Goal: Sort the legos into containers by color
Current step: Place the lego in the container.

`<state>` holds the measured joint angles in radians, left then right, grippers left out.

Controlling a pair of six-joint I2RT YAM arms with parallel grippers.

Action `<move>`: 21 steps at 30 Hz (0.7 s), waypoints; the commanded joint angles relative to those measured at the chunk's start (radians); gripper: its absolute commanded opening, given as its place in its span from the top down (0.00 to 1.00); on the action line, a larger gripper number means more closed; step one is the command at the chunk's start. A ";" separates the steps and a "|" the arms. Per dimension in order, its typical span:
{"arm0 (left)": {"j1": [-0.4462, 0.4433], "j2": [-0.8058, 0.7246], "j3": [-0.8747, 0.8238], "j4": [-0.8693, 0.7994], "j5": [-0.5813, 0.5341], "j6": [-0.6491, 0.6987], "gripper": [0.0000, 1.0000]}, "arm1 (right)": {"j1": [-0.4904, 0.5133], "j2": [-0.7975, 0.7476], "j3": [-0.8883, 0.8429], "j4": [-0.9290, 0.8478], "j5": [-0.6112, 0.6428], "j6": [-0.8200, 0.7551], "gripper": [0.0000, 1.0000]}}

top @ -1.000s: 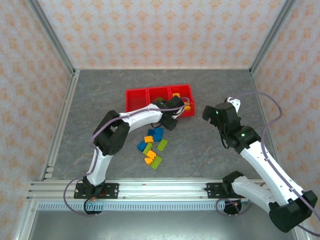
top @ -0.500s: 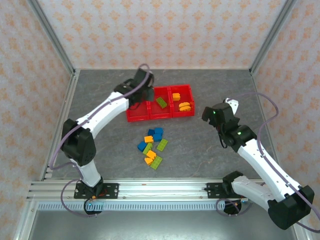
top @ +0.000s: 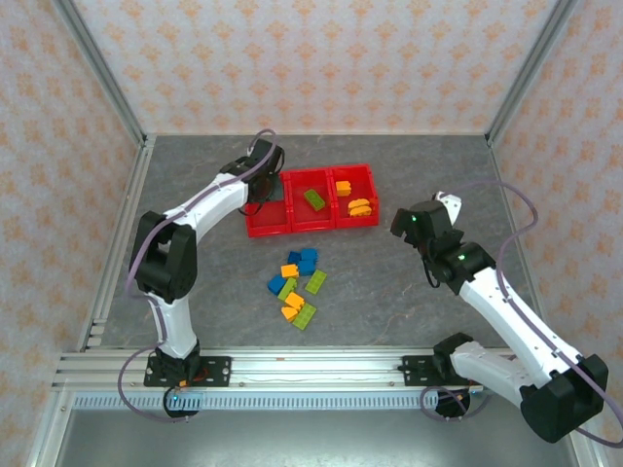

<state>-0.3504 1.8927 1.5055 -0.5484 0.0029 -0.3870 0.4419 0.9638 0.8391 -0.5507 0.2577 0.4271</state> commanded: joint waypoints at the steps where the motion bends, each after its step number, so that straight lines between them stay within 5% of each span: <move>1: 0.017 0.009 -0.023 0.034 -0.004 -0.018 0.81 | -0.003 -0.039 -0.017 -0.047 0.013 0.026 0.00; 5: 0.030 0.009 -0.040 0.048 -0.003 -0.021 0.74 | -0.003 -0.071 -0.035 -0.054 0.009 0.043 0.00; 14: 0.031 -0.078 -0.108 0.114 0.004 -0.013 0.37 | -0.002 -0.068 -0.024 -0.028 -0.052 0.059 0.00; 21: 0.030 -0.204 -0.188 0.115 0.048 0.049 0.25 | -0.005 -0.044 -0.023 0.043 -0.119 0.049 0.00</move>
<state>-0.3206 1.7603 1.3487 -0.4522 0.0288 -0.3733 0.4419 0.9062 0.8165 -0.5484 0.1673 0.4717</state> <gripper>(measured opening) 0.747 0.995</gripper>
